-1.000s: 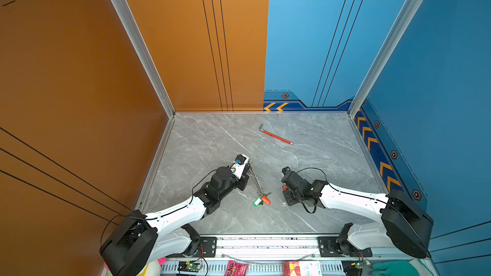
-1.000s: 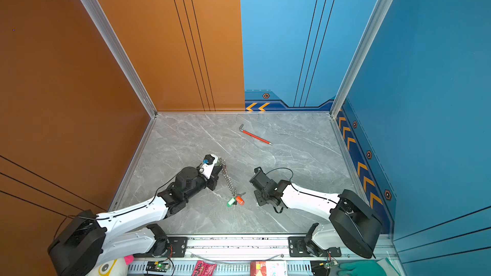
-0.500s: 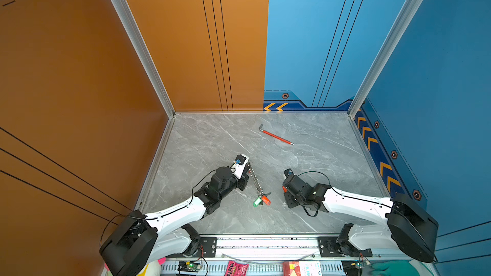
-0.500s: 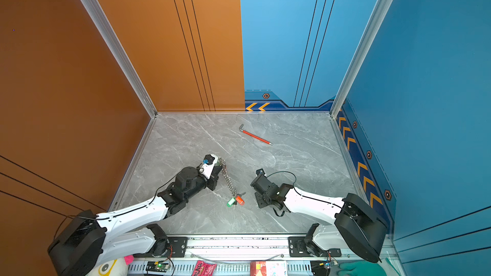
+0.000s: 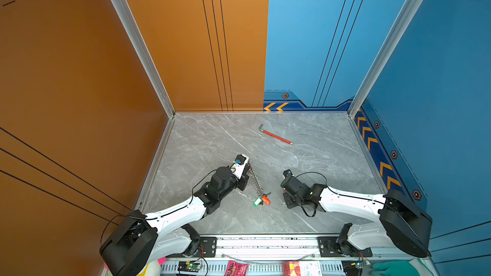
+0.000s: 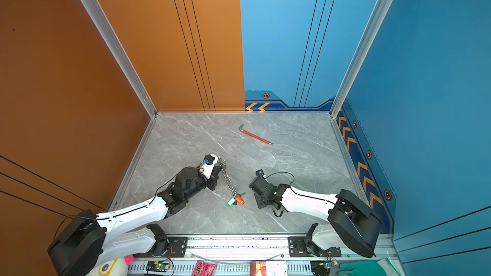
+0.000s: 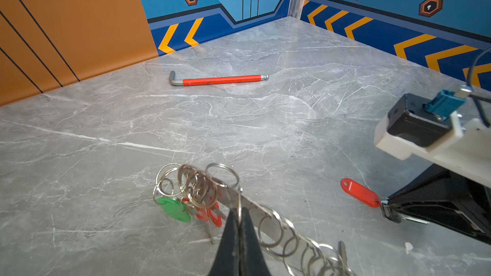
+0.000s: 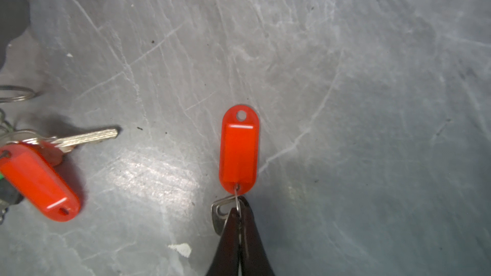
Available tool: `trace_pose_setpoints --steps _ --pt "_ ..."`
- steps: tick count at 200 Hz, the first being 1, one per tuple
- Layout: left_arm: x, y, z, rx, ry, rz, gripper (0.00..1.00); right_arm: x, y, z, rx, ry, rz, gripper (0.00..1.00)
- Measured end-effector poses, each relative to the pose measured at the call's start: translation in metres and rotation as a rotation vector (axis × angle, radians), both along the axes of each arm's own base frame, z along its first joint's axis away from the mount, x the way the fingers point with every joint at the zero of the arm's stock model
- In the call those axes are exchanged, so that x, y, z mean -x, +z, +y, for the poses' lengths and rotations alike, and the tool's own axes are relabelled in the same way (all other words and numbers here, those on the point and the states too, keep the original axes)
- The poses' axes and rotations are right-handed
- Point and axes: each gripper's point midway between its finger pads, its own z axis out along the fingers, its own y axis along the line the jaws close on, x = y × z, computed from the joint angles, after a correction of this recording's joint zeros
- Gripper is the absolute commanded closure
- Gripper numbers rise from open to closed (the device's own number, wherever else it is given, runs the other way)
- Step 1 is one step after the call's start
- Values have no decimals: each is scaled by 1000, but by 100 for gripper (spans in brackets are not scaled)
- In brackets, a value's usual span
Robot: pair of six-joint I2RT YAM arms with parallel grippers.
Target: Put the keys on the keyring
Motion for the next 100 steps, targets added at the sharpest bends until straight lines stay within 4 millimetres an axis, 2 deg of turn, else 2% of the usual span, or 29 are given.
trace_pose_setpoints --steps 62,100 --pt "0 0 0 0 0 0 100 -9 27 15 38 40 35 100" --pt "0 0 0 0 0 0 100 -6 23 13 140 58 172 100"
